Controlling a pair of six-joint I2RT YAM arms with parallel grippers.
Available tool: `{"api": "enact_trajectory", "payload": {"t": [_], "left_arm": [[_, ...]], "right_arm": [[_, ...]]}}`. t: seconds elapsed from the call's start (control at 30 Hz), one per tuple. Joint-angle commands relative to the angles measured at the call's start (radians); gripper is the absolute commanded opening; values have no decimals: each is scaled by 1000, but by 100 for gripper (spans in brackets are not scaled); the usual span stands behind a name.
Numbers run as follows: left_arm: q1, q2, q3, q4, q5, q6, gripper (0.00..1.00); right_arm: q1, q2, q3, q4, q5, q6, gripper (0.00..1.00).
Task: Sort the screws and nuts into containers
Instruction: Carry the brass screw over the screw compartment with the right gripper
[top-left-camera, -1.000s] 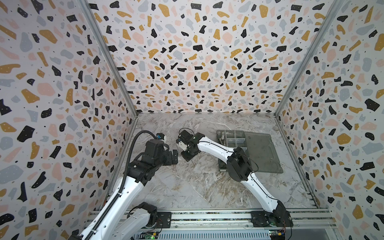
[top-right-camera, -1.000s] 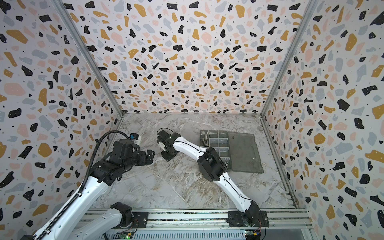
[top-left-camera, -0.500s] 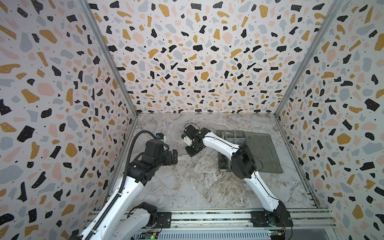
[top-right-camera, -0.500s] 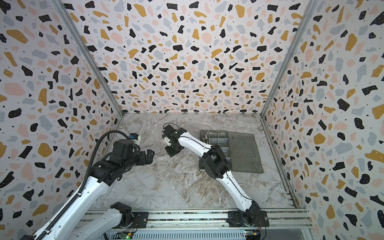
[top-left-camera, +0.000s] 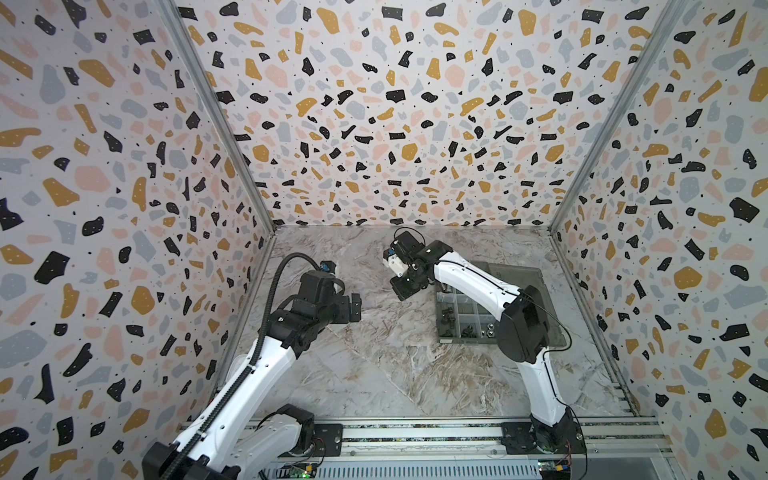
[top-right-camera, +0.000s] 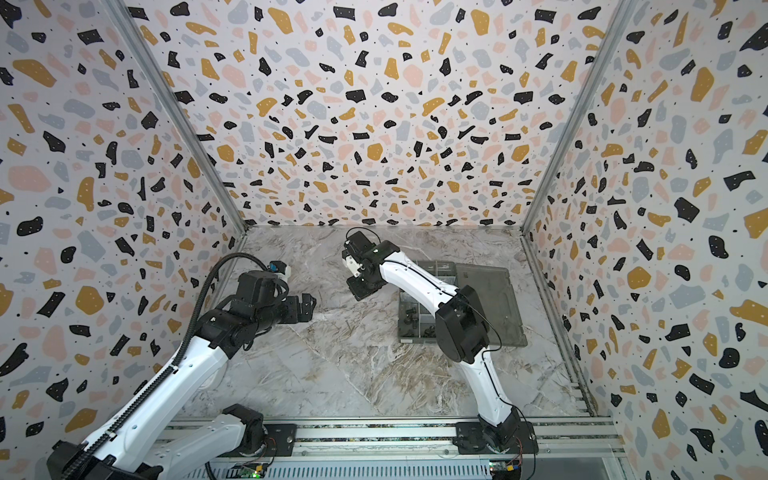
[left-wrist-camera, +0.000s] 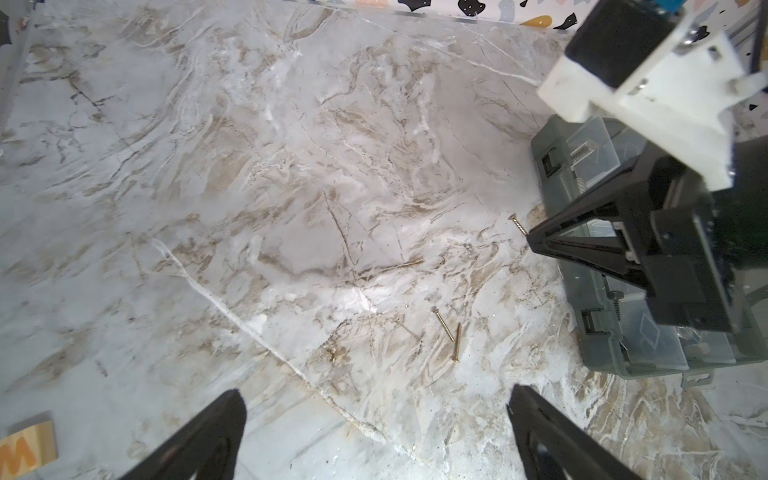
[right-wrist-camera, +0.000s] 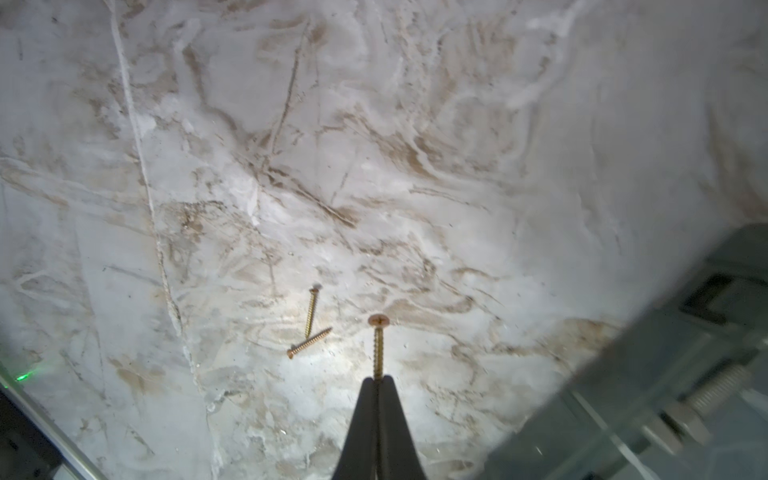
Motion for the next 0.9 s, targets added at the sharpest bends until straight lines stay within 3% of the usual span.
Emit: {"api": "enact_trajectory", "payload": {"t": [0.0,0.43,0.87], "left_arm": [[6,41,35,88,66,10,100],[6,266,91,210,220,-23,100],[1,400,162,217,261,-27,98]], "right_arm": [[-41,-117,-92,-1,47,8,0],[-197,-362,-466,69,105,32,0],[-326,-420,-629,113,93,26,0]]}}
